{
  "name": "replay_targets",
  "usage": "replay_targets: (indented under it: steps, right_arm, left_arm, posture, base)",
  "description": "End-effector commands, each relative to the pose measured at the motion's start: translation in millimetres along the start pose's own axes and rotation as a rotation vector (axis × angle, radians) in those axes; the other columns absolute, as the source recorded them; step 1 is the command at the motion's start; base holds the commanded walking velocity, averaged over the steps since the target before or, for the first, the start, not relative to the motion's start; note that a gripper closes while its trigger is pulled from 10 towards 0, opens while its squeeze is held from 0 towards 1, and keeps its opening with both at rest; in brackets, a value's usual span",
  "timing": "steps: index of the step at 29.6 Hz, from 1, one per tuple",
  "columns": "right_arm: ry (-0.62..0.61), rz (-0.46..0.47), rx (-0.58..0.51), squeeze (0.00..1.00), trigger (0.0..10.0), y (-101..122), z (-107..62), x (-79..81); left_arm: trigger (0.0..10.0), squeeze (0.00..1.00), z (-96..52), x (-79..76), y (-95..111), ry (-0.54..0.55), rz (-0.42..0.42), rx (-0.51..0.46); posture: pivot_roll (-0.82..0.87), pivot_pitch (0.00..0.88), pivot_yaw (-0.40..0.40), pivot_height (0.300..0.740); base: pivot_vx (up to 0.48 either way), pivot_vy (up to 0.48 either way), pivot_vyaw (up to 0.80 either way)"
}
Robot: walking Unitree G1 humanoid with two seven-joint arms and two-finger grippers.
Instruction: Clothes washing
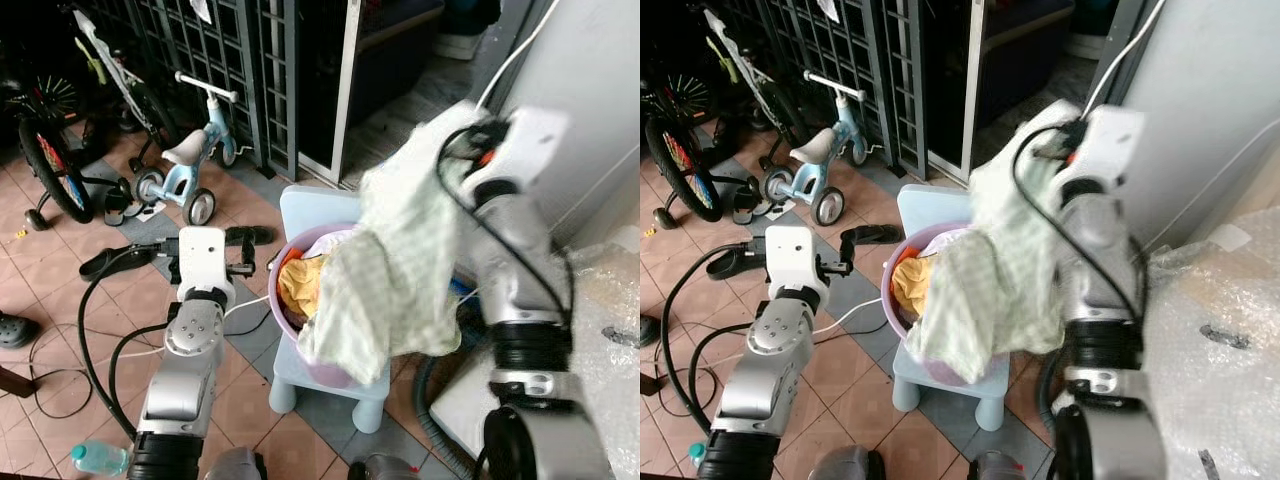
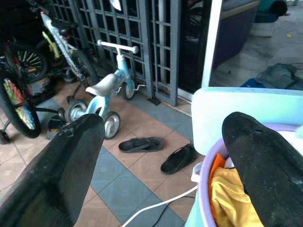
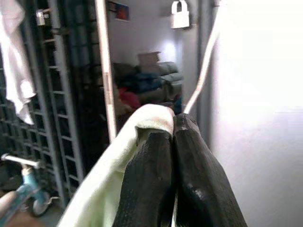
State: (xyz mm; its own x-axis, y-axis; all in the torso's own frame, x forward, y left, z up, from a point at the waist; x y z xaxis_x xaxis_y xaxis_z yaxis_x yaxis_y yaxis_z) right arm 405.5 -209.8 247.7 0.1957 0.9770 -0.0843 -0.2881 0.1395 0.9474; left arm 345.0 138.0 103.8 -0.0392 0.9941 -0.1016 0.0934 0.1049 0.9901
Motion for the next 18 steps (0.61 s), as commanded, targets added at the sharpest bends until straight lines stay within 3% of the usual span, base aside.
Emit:
replay_targets:
  steps: [1,3,7,9,10,13,14,16,17,18]
  right_arm:
    - [0.002,0.011,-0.003,0.0,0.0,0,-2.1,-1.4]
    - [0.04,0.017,0.025,0.0,0.0,-10,-7.9,5.0]
    - [0.213,0.069,0.099,0.0,0.0,-32,-34.4,43.6]
    - [0.309,0.097,0.157,0.0,0.0,-46,-50.4,64.9]
    - [0.41,0.09,0.229,0.0,0.0,-62,-67.6,85.9]
    - [0.493,0.067,0.301,0.0,0.0,-80,-84.5,102.2]
    - [0.573,0.032,0.384,0.0,0.0,-98,-102.4,115.9]
    - [0.652,0.019,0.44,0.0,0.0,-109,-119.4,128.0]
    - [0.652,0.019,0.44,0.0,0.0,-109,-119.4,128.0]
    - [0.713,0.002,0.464,0.58,0.0,-114,-130.0,135.7]
  left_arm:
    - [10.0,0.0,1.8,-6.0,2,-0.018,0.008,-0.009]
    - [10.0,0.0,2.1,-8.1,2,-0.023,0.004,-0.01]
    - [10.0,0.0,2.7,-5.8,1,-0.018,-0.002,-0.008]
    - [10.0,0.0,2.8,-4.6,0,-0.015,-0.002,-0.008]
    - [10.0,0.0,2.7,-4.7,0,-0.014,-0.002,-0.007]
    - [10.0,0.0,2.1,-5.2,0,-0.014,-0.004,-0.008]
    - [10.0,0.0,0.6,-5.8,0,-0.013,-0.007,-0.009]
    - [10.0,0.0,-2.1,-5.8,1,-0.011,-0.009,-0.01]
    - [10.0,0.0,-2.1,-5.8,1,-0.011,-0.009,-0.01]
    - [10.0,0.0,-4.7,-3.0,-1,-0.003,-0.009,-0.004]
  posture:
    - [-0.08,0.0,0.017,0.74]
    - [-0.08,0.0,0.017,0.74]
    - [-0.08,0.0,0.017,0.74]
    - [-0.08,0.0,0.014,0.74]
    - [-0.08,0.0,0.013,0.74]
    - [-0.08,0.0,0.009,0.74]
    - [-0.07,0.0,0.005,0.74]
    - [-0.06,0.0,0.0,0.74]
    - [-0.06,0.0,0.0,0.74]
    - [-0.05,0.0,-0.003,0.74]
  base:
    - [0.0,0.0,0.0]
    - [0.0,0.0,0.0]
    - [0.0,0.0,0.0]
    - [0.0,0.0,0.0]
    - [0.0,0.0,0.0]
    - [0.0,0.0,0.0]
    - [0.0,0.0,0.0]
    - [0.0,0.0,0.0]
    - [0.0,0.0,0.0]
    - [0.0,0.0,0.0]
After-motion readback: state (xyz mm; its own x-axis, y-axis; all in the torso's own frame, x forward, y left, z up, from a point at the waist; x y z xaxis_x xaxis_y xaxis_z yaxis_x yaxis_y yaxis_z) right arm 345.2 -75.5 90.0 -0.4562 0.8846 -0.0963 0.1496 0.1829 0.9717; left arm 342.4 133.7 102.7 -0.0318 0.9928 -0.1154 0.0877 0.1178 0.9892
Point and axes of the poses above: a point about 5 cm out from each wrist's last joint towards the gripper, its own z axis pointing out of the wrist towards the gripper, its own y axis along the axis of the wrist's last joint, x = y × z, the point moved 6 cm from there along z, pointing out of the wrist towards the gripper, and after that the axes turned 10 degrees about -z, right-handed, at the moved point
